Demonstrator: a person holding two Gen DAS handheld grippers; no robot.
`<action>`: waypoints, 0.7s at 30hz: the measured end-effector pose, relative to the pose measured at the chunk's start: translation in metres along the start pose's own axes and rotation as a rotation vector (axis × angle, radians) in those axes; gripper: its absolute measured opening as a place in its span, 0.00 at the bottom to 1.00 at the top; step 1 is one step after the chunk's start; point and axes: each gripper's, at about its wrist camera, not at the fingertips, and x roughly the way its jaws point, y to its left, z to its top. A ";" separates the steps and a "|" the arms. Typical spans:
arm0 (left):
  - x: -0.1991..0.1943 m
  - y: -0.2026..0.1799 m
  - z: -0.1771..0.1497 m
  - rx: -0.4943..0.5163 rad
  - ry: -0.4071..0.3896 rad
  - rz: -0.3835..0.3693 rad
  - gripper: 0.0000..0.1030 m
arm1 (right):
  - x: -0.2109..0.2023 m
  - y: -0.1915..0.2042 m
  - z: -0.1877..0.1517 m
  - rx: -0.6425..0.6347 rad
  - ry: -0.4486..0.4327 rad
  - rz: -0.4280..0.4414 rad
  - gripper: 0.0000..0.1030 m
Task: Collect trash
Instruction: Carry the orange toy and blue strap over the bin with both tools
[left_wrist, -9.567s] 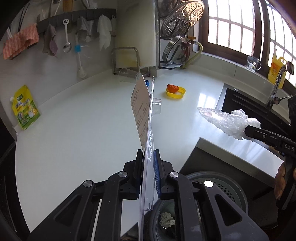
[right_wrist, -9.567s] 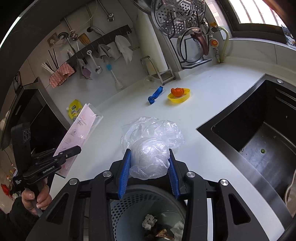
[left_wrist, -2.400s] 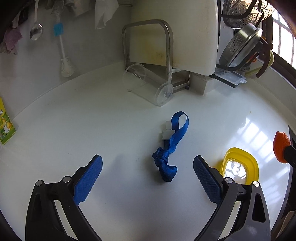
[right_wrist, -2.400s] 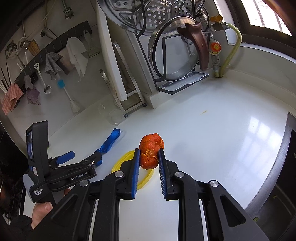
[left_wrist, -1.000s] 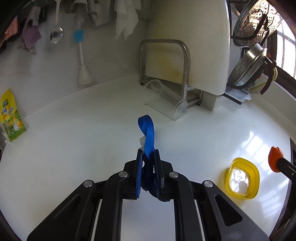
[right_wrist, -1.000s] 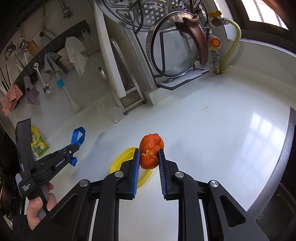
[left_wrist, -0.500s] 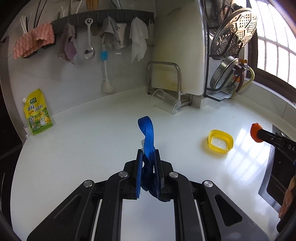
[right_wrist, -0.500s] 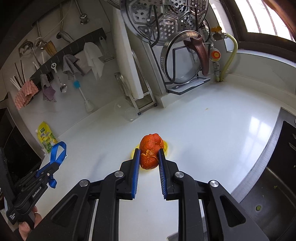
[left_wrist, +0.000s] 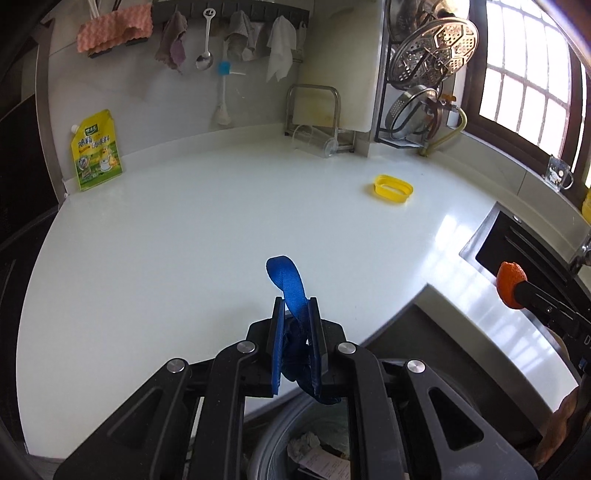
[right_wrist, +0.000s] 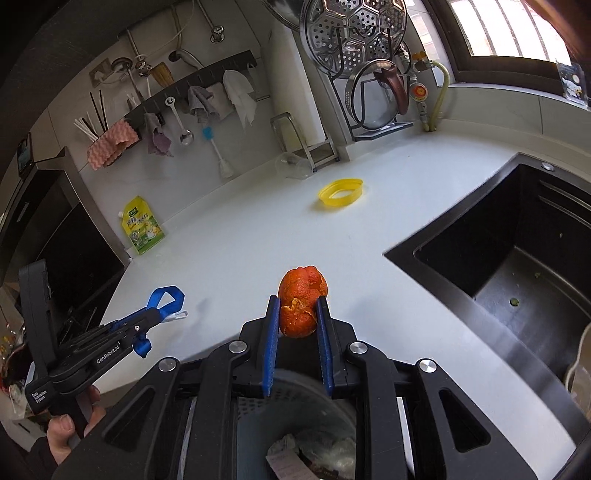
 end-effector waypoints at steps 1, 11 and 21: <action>-0.003 0.001 -0.007 -0.005 0.008 0.001 0.12 | -0.005 0.001 -0.010 0.012 0.007 -0.003 0.19; -0.043 0.004 -0.043 0.024 -0.017 0.006 0.12 | -0.036 0.018 -0.056 0.009 0.034 -0.019 0.19; -0.049 -0.001 -0.068 0.053 0.017 -0.007 0.12 | -0.044 0.038 -0.081 -0.023 0.081 -0.001 0.19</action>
